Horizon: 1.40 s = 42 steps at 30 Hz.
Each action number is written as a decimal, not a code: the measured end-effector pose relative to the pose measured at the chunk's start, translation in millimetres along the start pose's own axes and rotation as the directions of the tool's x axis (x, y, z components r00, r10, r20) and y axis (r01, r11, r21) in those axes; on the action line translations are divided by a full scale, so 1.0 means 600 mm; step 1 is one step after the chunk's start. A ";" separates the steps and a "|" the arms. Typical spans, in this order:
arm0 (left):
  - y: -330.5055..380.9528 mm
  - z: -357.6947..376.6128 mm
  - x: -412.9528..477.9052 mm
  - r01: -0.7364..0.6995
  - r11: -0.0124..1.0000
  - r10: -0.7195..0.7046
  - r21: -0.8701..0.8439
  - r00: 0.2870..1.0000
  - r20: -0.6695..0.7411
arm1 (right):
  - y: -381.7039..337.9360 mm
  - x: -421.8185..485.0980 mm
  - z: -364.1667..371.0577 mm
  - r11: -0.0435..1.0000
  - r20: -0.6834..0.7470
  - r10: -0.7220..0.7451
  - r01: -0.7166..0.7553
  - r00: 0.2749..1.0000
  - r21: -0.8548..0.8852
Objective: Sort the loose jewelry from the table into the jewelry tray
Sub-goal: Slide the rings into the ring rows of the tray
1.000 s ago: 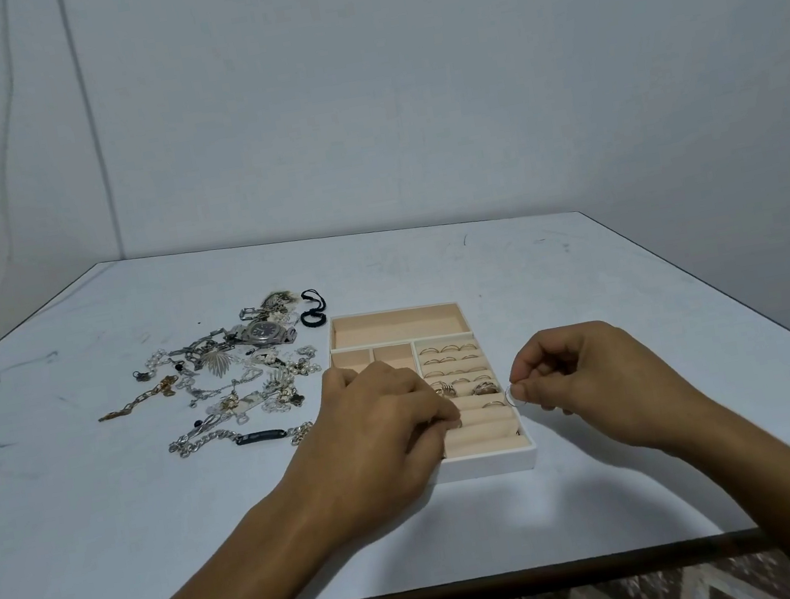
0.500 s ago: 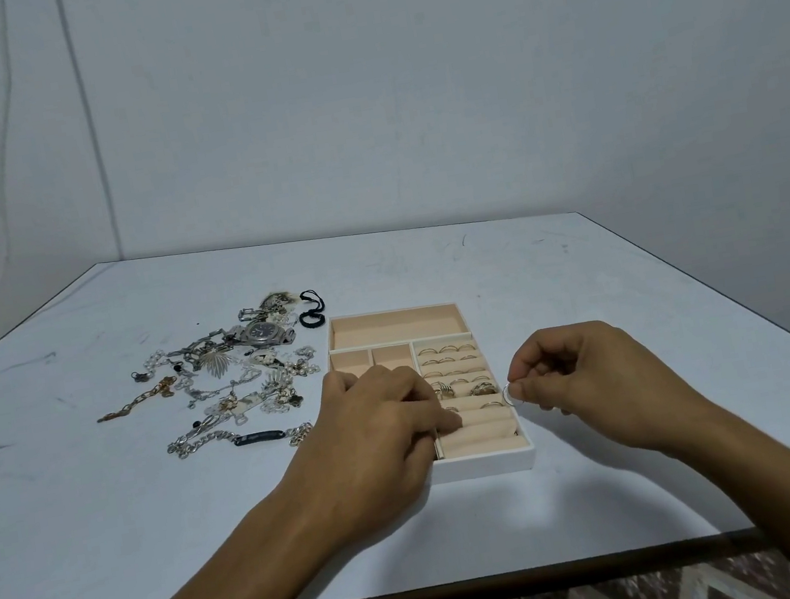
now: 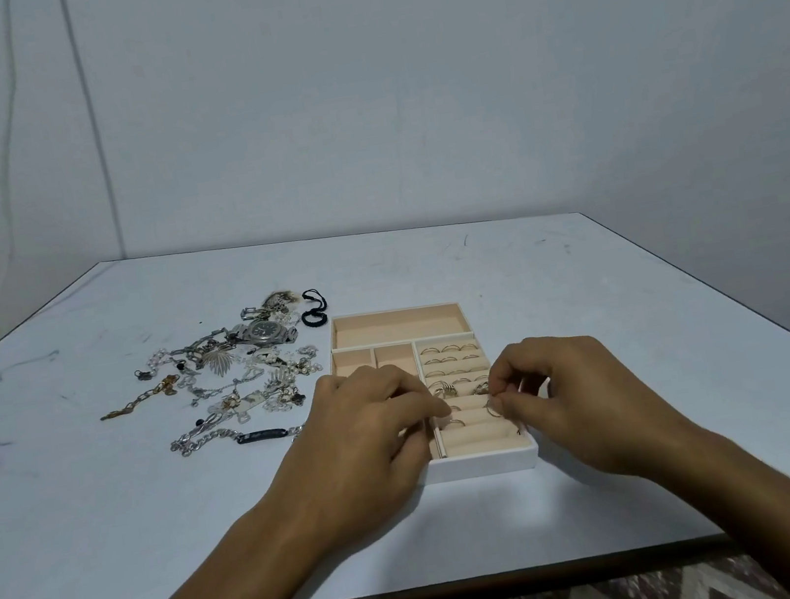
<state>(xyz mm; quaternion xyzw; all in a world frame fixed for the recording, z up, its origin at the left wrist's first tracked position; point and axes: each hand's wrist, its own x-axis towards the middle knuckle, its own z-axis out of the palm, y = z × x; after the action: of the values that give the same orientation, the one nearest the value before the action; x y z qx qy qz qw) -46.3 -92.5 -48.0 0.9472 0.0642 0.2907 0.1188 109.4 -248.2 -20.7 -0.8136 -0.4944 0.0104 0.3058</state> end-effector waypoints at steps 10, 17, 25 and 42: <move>-0.011 -0.010 0.001 -0.019 0.998 0.018 -0.064 1.000 -0.011 | 0.002 -0.011 0.003 0.983 0.013 -0.108 0.109 0.994 -0.150; -0.012 -0.007 0.001 -0.002 0.998 0.002 -0.070 1.000 -0.006 | 0.002 -0.020 0.002 0.966 0.047 -0.160 0.167 0.986 -0.199; -0.016 -0.012 0.000 0.011 0.996 -0.009 -0.084 1.000 0.021 | 0.001 -0.028 0.000 0.953 0.098 -0.150 0.170 0.984 -0.251; -0.025 -0.033 -0.010 0.032 0.995 -0.030 -0.090 0.999 0.029 | -0.009 -0.025 0.000 0.952 0.124 -0.094 0.126 0.988 -0.278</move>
<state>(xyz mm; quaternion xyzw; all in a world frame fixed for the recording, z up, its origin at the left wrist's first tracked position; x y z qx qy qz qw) -63.1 -75.2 -39.2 0.9436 0.0639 0.2785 0.1670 97.6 -258.3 -22.4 -0.8185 -0.5513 -0.0335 0.1579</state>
